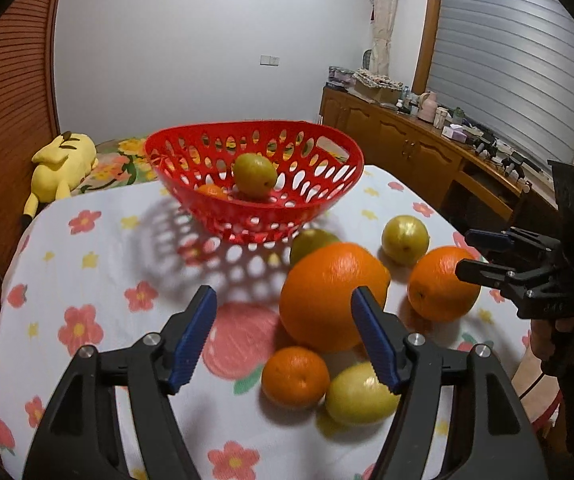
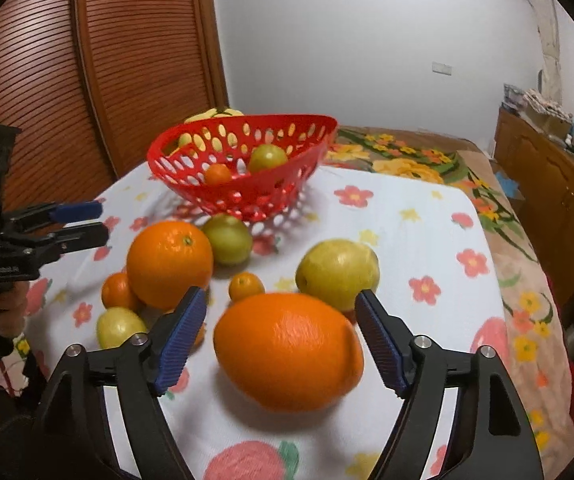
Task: Organize fruits
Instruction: 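Close right tool around a large orange while left tool moves toward a yellow-green fruit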
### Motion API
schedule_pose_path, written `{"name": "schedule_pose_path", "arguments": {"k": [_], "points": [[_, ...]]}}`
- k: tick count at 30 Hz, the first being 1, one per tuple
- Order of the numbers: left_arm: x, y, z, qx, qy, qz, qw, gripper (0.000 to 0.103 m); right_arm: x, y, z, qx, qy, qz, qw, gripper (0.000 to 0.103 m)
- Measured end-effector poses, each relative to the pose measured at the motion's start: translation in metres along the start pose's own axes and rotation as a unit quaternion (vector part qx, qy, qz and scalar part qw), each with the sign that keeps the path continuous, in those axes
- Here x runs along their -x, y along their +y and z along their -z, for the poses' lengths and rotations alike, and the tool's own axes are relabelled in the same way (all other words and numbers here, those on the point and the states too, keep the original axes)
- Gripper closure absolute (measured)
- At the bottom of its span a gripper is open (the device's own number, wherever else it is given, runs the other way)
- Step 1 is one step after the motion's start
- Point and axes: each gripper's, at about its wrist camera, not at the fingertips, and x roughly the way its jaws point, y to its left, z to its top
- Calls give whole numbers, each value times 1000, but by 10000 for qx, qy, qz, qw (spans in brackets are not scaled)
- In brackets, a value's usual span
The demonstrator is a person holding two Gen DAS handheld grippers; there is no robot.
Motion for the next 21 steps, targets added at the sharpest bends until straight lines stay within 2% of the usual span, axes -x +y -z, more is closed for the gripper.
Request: {"name": "schedule_pose_path", "arguments": {"k": [8,15,21], "points": [[2,2,18,112,63,-11,9999,33,-6,-3,21,-171,170,-19,9997,16],[4,2,26,197,95,-26,9998,33,-15,2,25,6,223,224,9995,11],[7,-3,25,211,66,0,9998,33,-24,-2,24,-68,288,63,9995,8]]}}
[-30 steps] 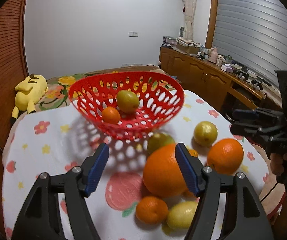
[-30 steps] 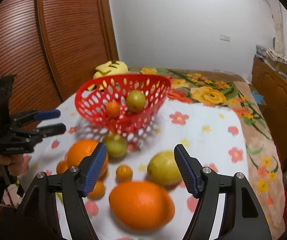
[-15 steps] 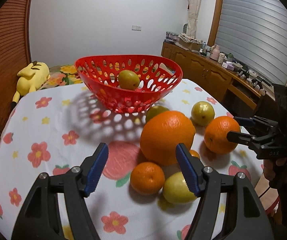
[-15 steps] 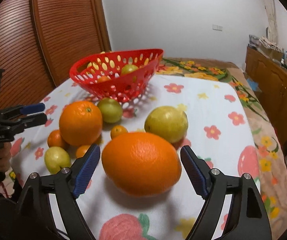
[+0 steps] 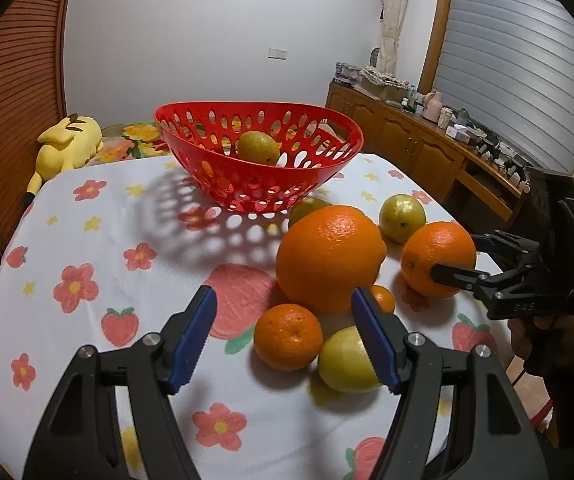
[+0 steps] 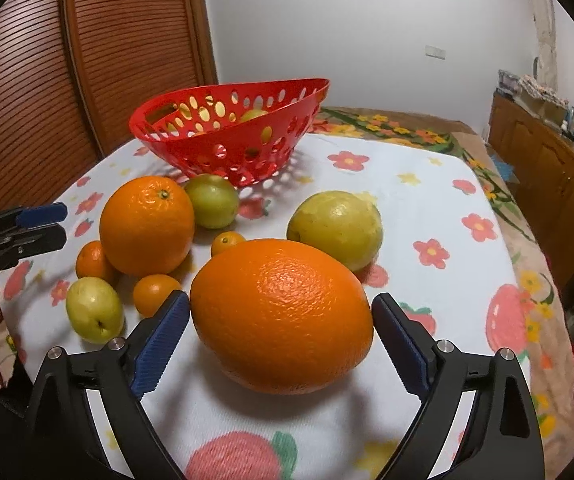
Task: Organize fruits
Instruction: 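Close right tool around a large orange while left tool moves toward a yellow-green fruit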
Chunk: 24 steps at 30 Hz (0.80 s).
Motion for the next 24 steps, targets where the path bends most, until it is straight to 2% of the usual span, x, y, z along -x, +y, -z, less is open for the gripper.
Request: {"name": "schedule_pose_path", "arguments": {"k": [8,17,24], "points": [[1,-9,0,-14,9,16,10000,33,-14,6,1,24,263,-80,9996,7],[1,-21,12,-64,140,114,9998,33,0,1,12,-121,16,-227,9997,11],[2,-32,23,-173,223,275,9992,48,8,-1,20,-172,-108,-264,9994,11]]}}
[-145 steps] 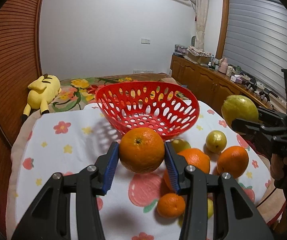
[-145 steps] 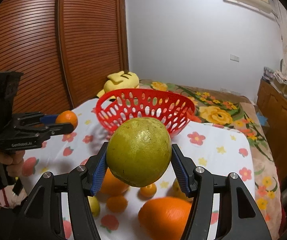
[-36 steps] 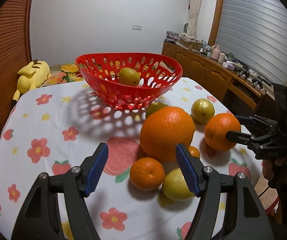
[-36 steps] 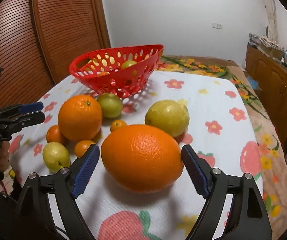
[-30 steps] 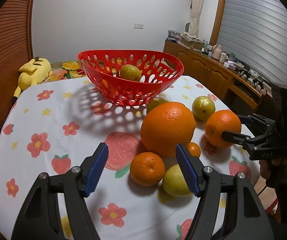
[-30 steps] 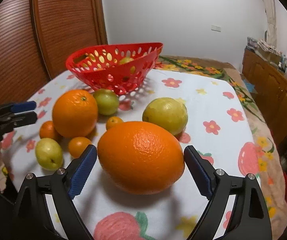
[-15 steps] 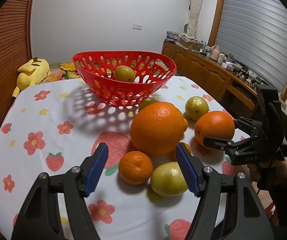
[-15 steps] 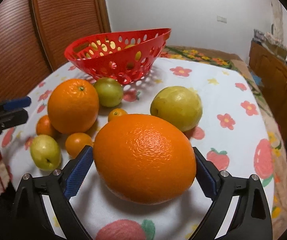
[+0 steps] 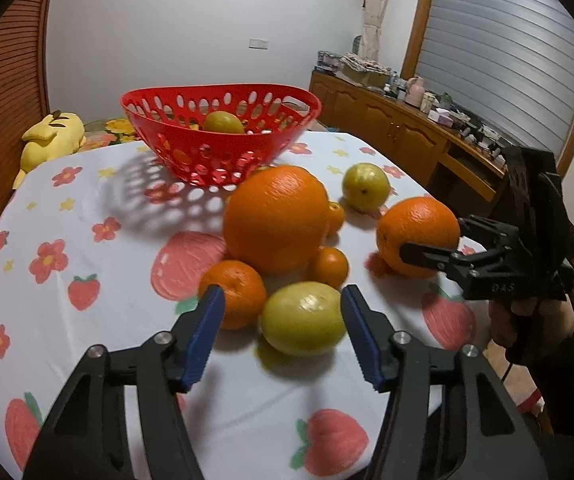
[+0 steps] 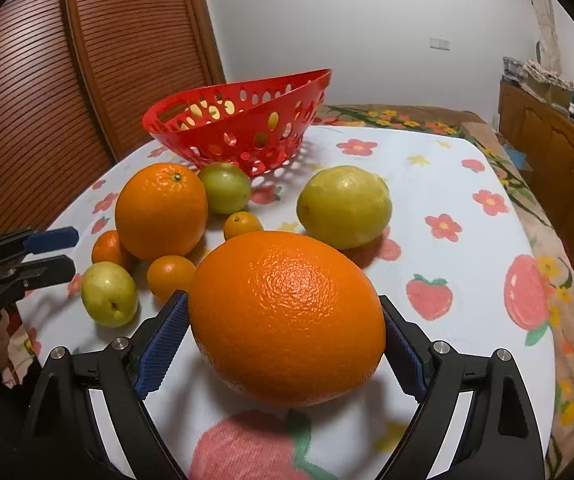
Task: Organize fruits
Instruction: 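Close left tool on the yellow-green fruit while right tool holds the large orange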
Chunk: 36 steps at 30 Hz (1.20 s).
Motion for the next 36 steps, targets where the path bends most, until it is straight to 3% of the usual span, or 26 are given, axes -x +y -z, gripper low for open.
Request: {"name": "schedule_pose_path", "arguments": {"k": [13,28,31,36], "points": [[-10,-11,9,-80,270,69,9996,49,-1,-7,3,-121,-148,-59,9998,11],[-29,-16,12,-137,553,-10,9984,37,-1,0,4,33,-171,83,9998,10],[-31,-19,11,-215,548,-69,9982,38,-2,0,4,21,-173,78,9998,10],[-30,-19,12,-291,492,-223,9981,49,-2,0,4,31,-173,83,9998,10]]}}
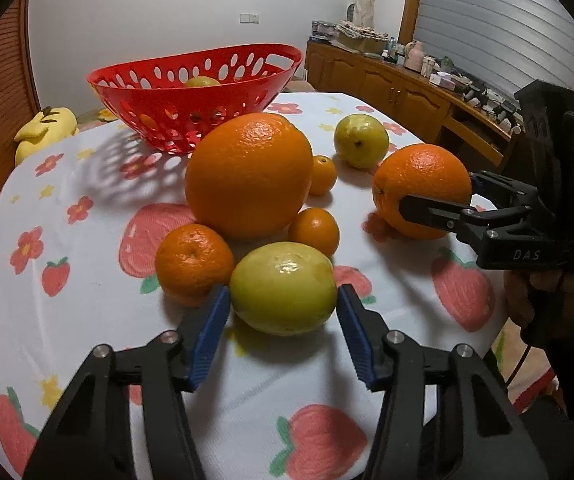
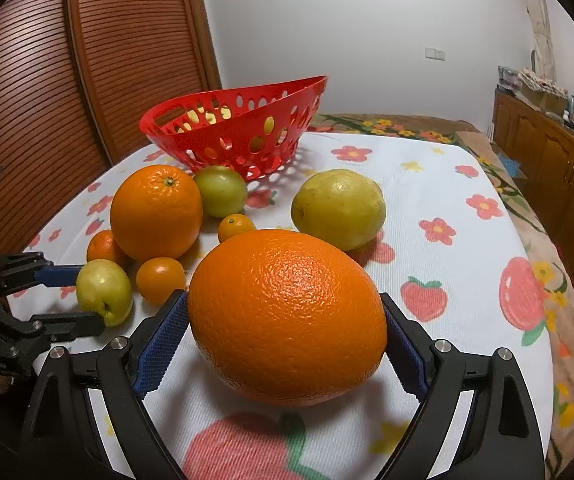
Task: Organize fruits
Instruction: 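Close left tool on the yellow-green fruit while right tool holds the large orange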
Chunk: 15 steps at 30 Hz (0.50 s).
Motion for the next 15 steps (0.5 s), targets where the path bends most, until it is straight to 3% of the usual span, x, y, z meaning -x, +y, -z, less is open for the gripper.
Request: {"name": "schedule_pose_path", "arguments": {"k": [15], "points": [[23,8,-3,115,-307,227,9992,50,0,0,0,-32,1,-23,10000,10]]}}
